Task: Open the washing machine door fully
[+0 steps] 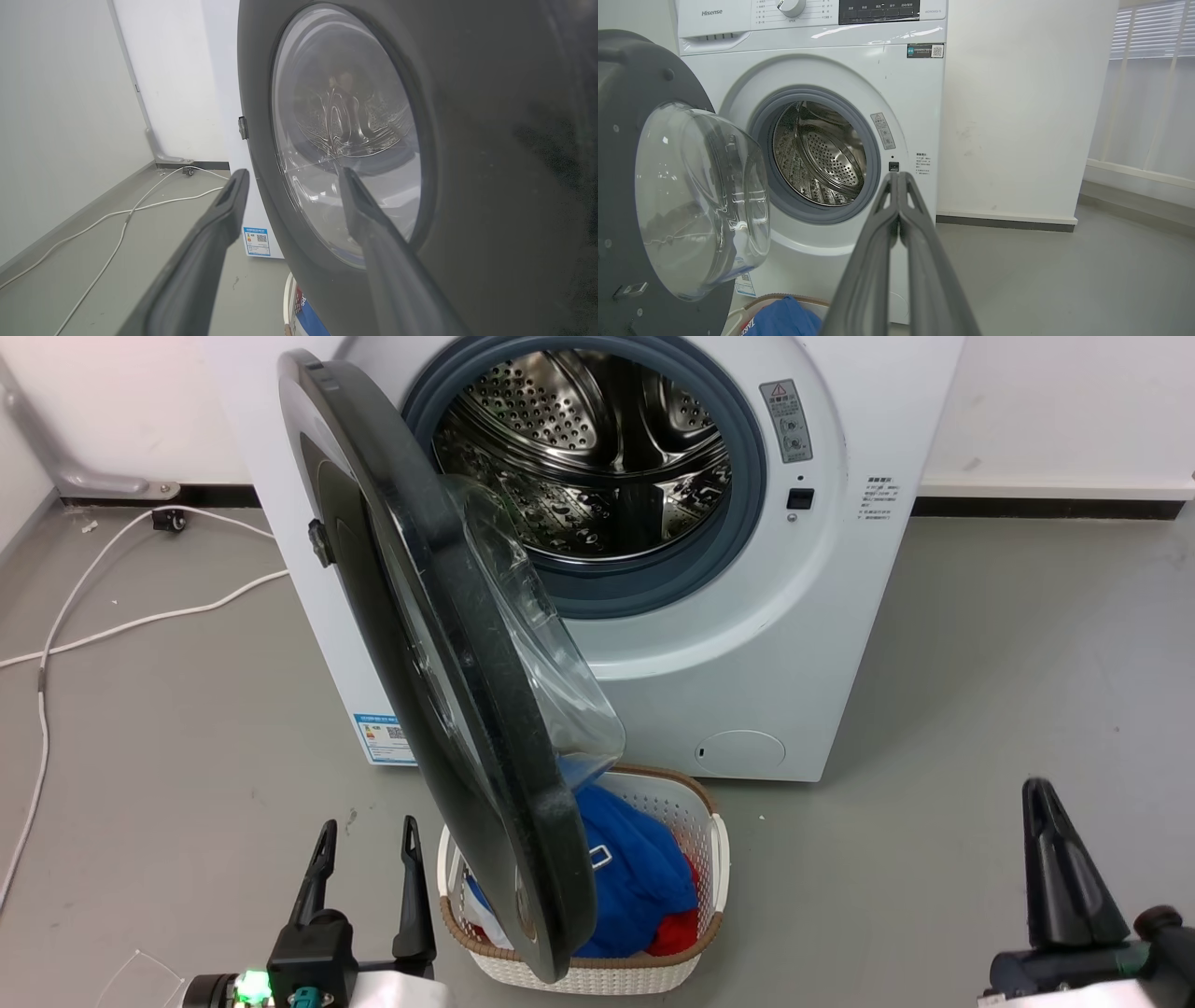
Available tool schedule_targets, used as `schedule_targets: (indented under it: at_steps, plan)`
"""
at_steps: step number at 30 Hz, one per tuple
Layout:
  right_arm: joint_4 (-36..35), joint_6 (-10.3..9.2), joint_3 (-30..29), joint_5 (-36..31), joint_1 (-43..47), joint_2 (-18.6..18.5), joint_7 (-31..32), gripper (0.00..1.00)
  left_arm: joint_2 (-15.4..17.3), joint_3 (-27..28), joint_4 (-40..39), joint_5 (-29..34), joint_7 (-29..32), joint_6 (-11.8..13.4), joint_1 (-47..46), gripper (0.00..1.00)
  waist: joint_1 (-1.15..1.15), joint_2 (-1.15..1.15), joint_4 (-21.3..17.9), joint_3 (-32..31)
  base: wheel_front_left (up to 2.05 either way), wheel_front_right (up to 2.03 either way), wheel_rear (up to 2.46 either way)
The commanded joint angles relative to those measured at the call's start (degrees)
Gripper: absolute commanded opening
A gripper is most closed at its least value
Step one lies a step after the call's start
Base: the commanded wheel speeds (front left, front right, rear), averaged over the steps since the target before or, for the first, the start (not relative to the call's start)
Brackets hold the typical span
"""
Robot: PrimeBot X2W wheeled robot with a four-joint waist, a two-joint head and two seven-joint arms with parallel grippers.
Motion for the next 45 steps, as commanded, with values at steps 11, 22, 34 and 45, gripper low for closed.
schedule_targets:
  at_steps: [11,22,34,45]
  plan:
    - [5.6,0.00,-1.8,3.9,4.2,0.5,-0.1,1.00,0.0,0.0,-0.3,0.3,-0.1,0.1,1.2,1.00,0.00,0.00,-0.6,-0.6,0.00,0.00,0.00]
    - [7.1,-0.01,-1.2,4.0,4.2,0.5,-0.1,1.00,0.0,0.0,-0.2,0.4,-0.1,0.2,1.2,1.00,0.00,0.00,-0.7,-0.6,0.00,0.00,0.00]
    - [7.4,-0.01,-0.7,3.8,3.6,0.5,-0.1,1.00,0.0,0.1,0.3,0.0,-0.1,-0.4,1.3,0.00,0.00,0.00,-0.6,-0.5,0.00,0.00,0.00]
    - [7.2,-0.01,-0.2,4.1,3.5,0.5,-0.1,1.00,0.6,3.8,-5.5,1.2,-0.2,0.9,-1.3,0.00,0.00,0.00,-0.4,-0.2,0.00,0.00,0.00]
